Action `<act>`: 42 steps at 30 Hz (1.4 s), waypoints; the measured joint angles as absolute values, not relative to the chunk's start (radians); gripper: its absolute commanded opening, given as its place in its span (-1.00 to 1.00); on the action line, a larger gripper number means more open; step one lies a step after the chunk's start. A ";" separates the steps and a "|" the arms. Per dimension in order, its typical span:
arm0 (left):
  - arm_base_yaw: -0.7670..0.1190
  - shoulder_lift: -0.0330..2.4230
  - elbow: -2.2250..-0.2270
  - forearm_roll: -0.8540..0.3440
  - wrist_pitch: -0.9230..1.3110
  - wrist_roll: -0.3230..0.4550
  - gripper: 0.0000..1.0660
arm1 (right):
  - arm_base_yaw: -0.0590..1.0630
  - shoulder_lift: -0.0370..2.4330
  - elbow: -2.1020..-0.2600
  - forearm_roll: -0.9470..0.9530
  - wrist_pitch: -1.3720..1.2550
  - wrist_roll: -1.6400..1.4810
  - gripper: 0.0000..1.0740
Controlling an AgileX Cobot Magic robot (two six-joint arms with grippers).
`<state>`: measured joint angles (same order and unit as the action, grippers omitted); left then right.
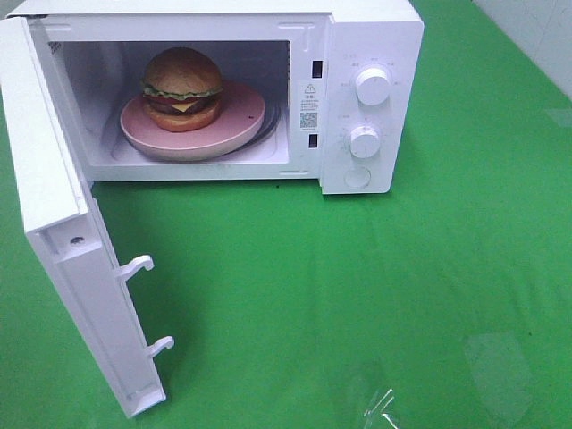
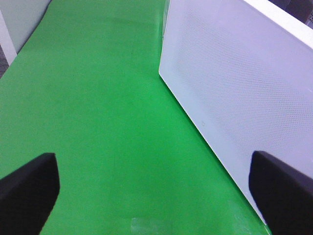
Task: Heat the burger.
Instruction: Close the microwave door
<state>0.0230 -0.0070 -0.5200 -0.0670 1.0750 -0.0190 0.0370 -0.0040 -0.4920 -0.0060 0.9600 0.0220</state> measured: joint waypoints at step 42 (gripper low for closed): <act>0.023 0.313 -0.569 -0.057 0.704 -0.043 -1.00 | 0.037 -0.004 -0.492 -0.006 0.960 0.022 0.42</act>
<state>0.0230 0.3130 -0.5690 -0.0570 0.7040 -0.0430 0.0370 -0.0040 -0.4920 -0.0060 0.9600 0.0220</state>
